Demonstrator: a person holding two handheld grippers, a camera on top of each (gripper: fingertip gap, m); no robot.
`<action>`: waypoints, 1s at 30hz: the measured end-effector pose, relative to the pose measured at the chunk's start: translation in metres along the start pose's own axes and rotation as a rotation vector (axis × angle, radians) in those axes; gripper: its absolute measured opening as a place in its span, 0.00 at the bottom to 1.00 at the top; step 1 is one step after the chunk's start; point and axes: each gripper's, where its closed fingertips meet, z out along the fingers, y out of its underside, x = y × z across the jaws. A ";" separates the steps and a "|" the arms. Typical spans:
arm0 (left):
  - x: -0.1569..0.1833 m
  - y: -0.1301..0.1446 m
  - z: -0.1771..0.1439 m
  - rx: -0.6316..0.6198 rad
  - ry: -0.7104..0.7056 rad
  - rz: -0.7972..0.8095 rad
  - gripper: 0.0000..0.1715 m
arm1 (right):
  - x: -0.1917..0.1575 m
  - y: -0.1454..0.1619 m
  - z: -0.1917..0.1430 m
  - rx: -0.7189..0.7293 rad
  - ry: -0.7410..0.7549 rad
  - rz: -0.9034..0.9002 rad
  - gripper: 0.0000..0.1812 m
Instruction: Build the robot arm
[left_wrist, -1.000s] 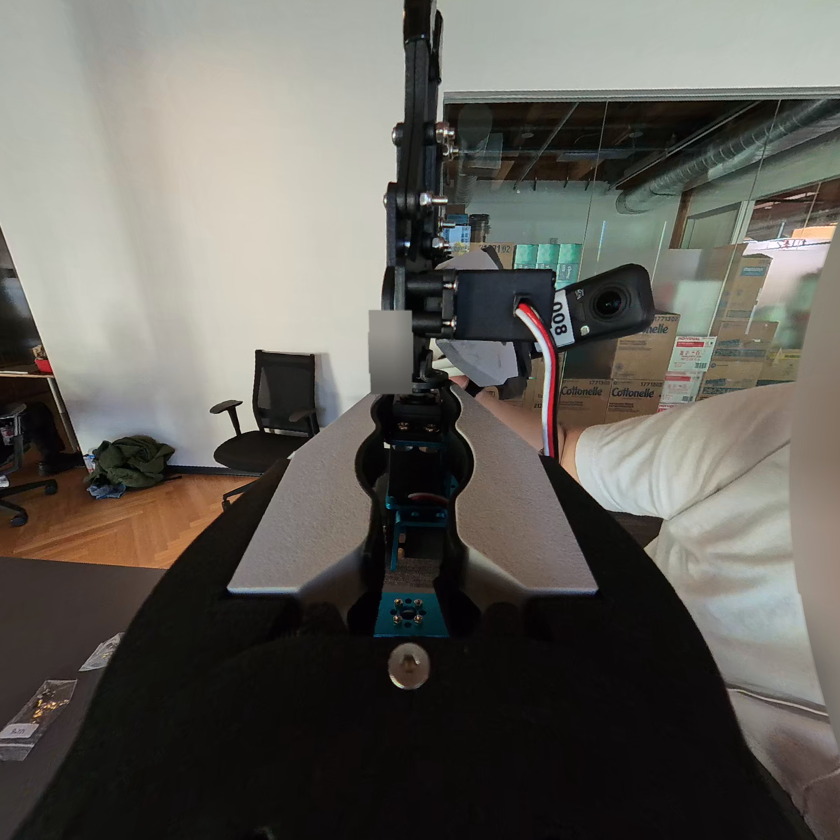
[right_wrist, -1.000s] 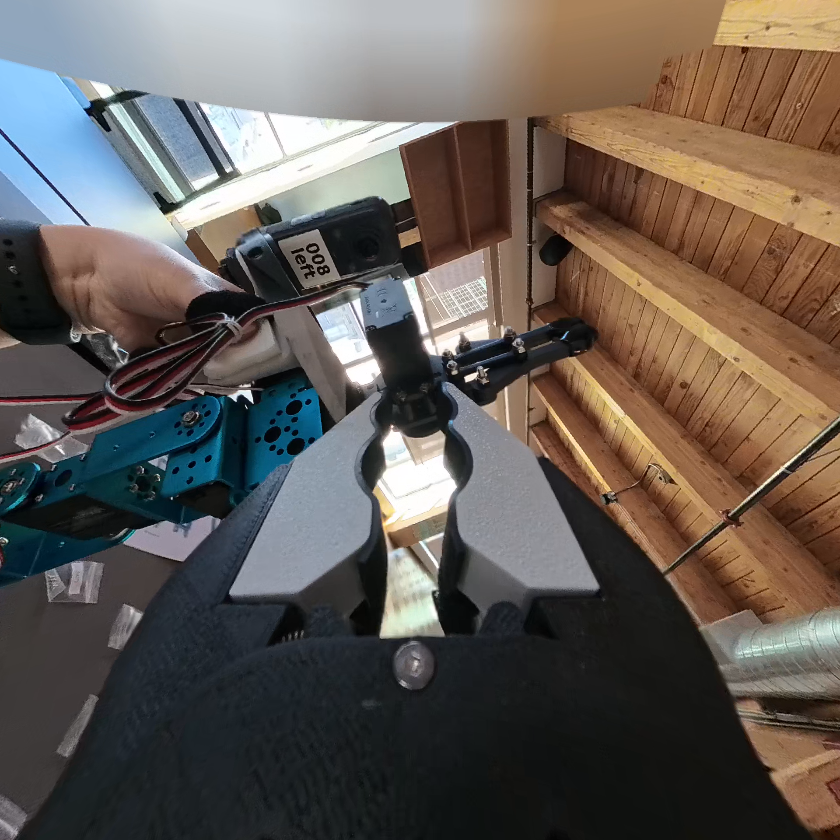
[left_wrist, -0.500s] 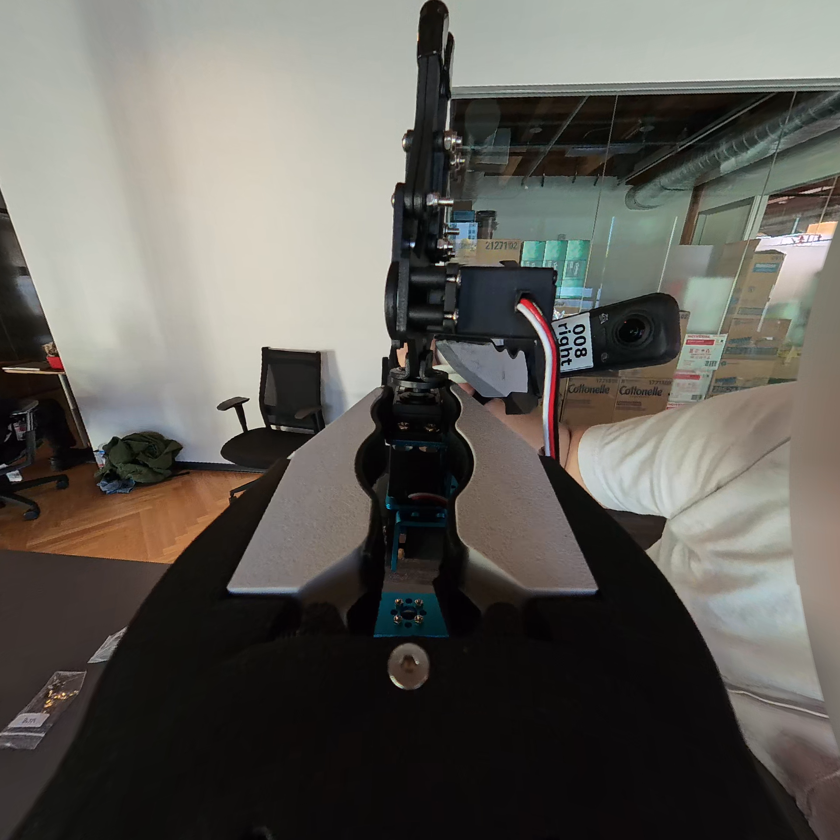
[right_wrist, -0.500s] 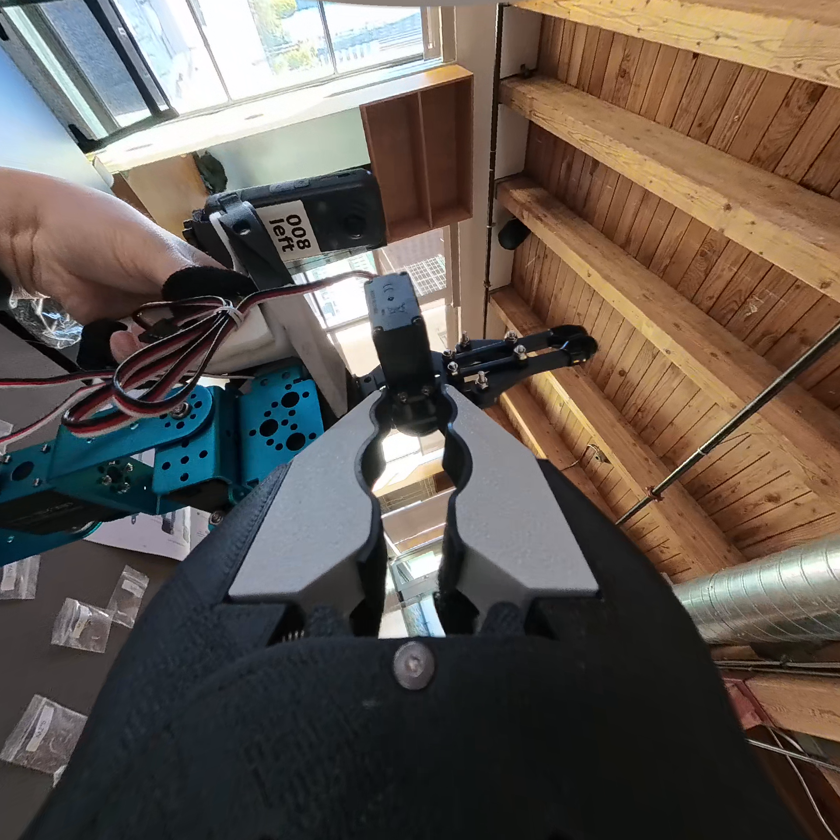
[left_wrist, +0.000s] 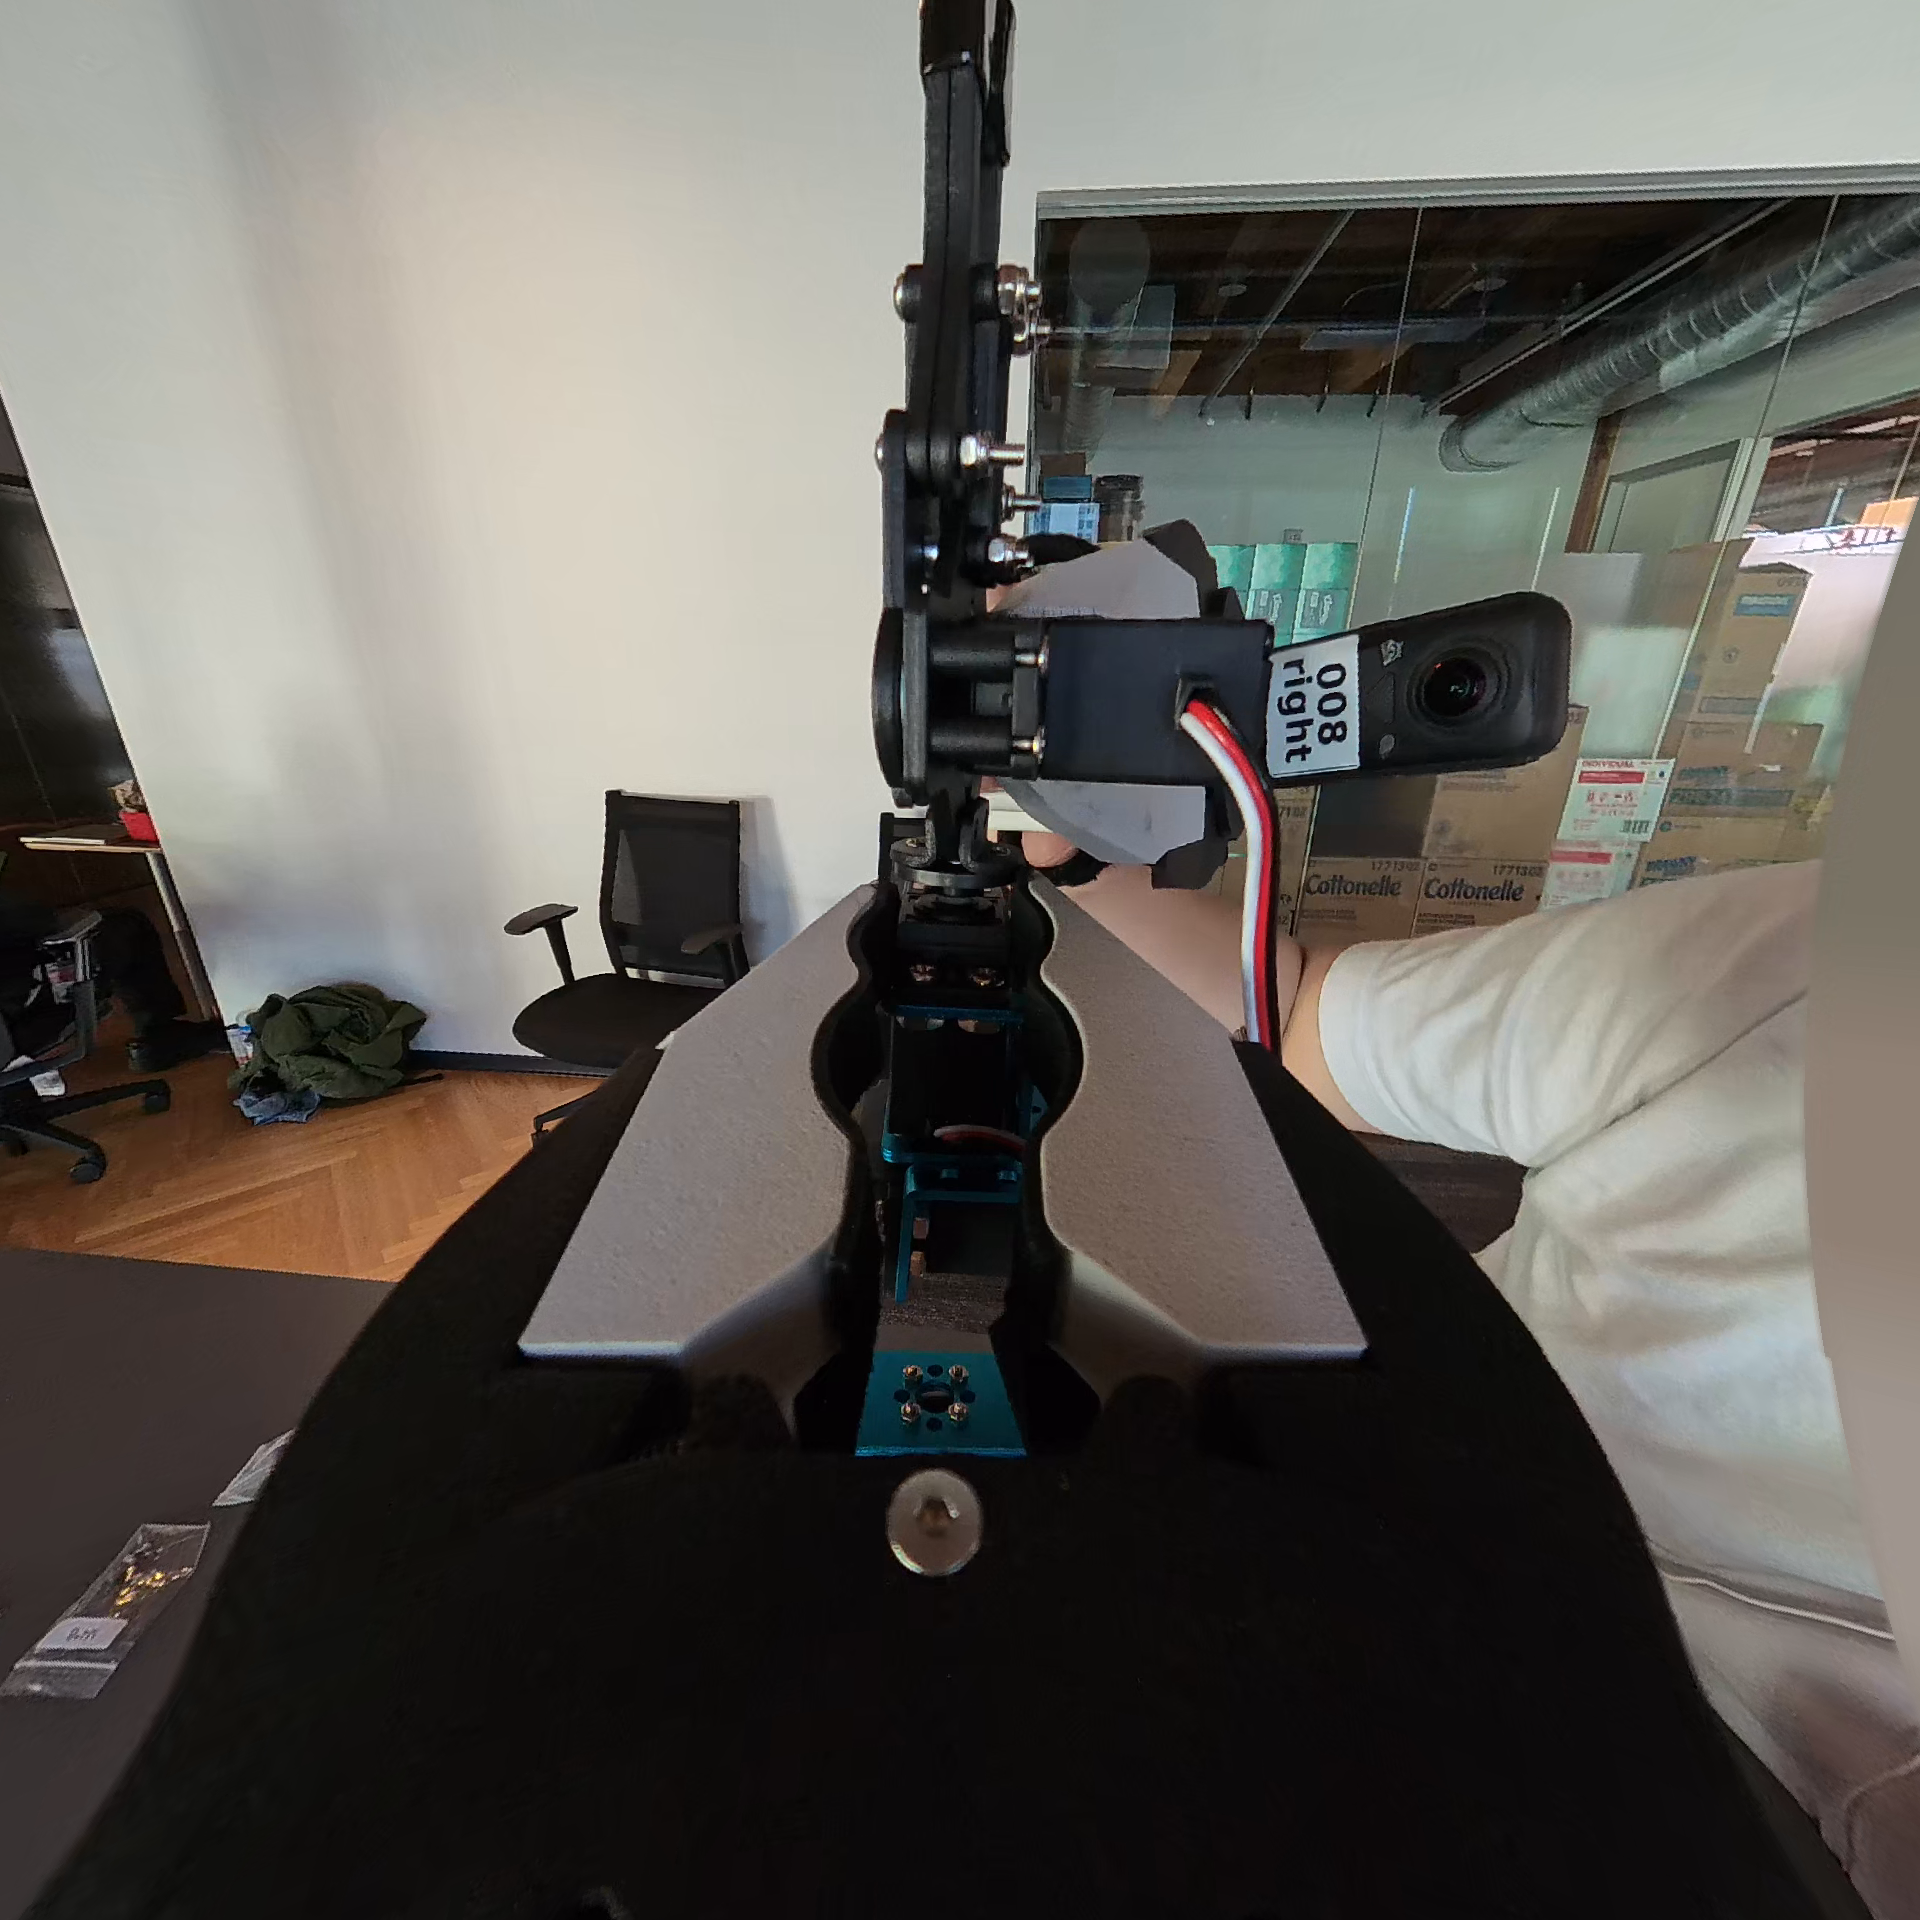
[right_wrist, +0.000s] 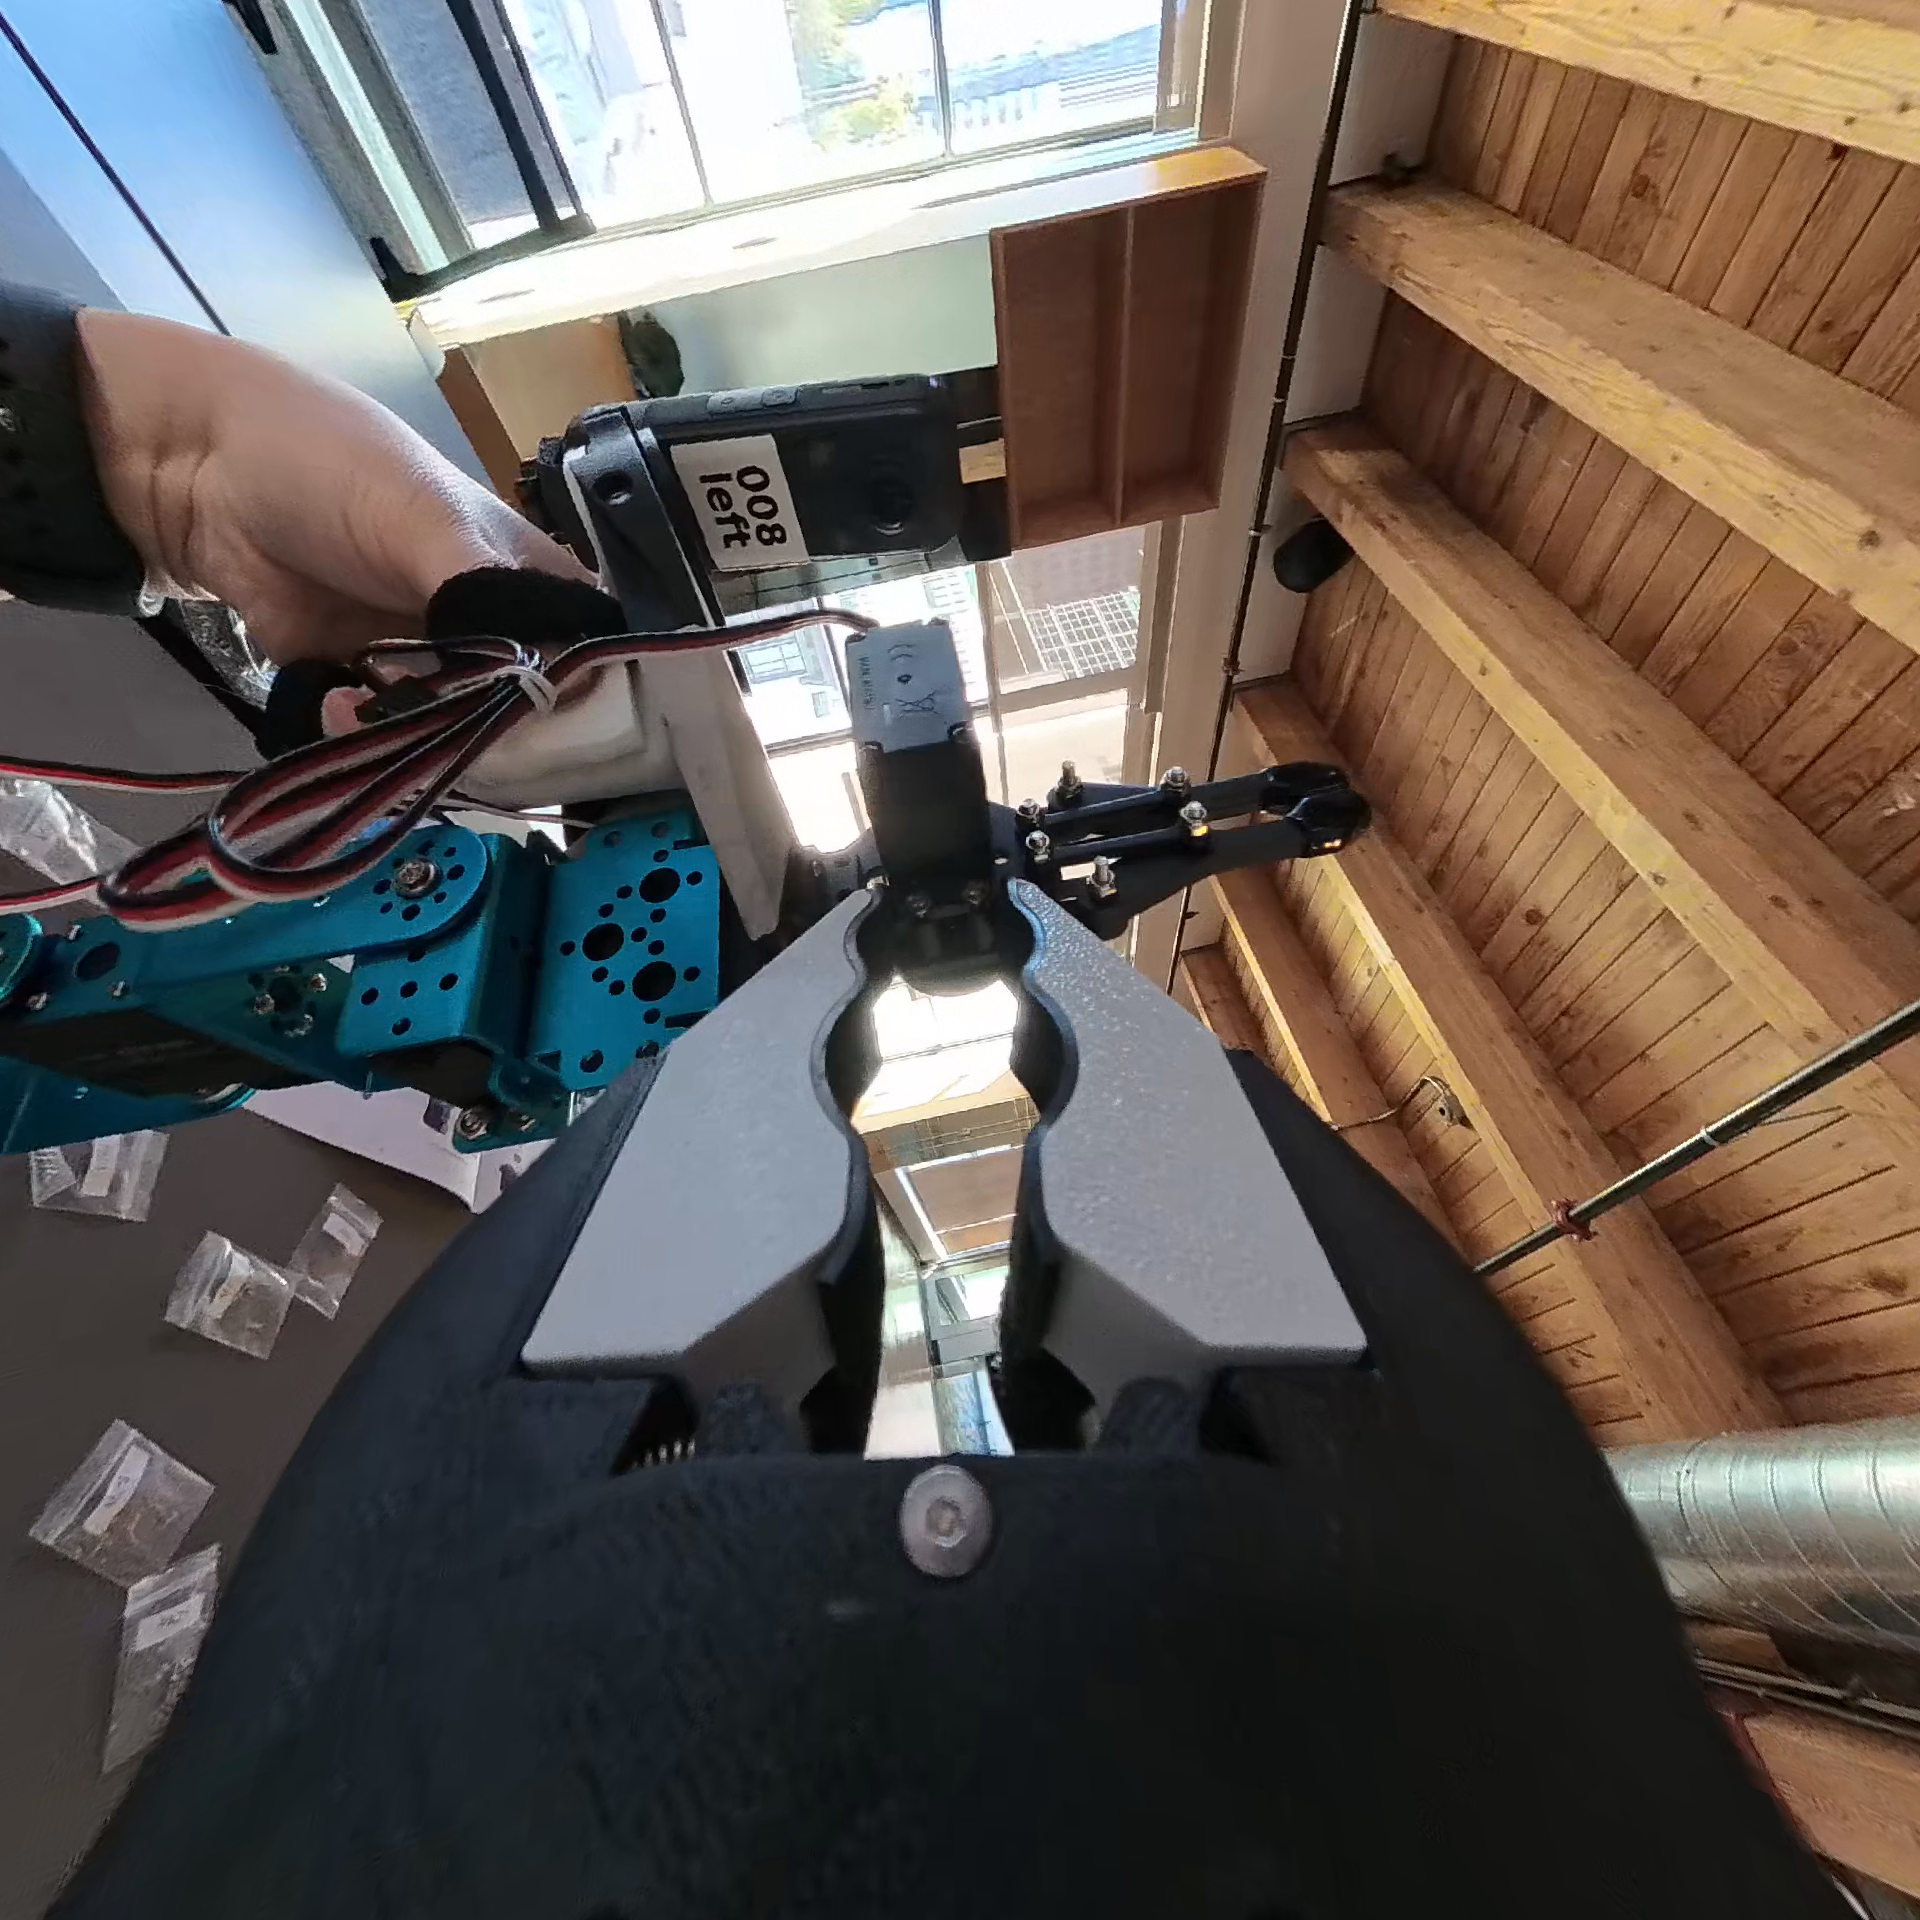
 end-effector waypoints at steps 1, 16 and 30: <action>0.000 0.000 0.000 0.000 0.001 0.000 0.12 | 0.000 0.000 0.000 -0.002 -0.003 -0.004 0.10; 0.000 0.000 0.001 0.002 0.003 -0.003 0.12 | -0.001 0.000 0.000 -0.010 -0.012 -0.019 0.10; 0.000 -0.001 0.002 0.006 0.011 -0.014 0.12 | -0.001 0.001 0.000 -0.006 -0.002 -0.024 0.10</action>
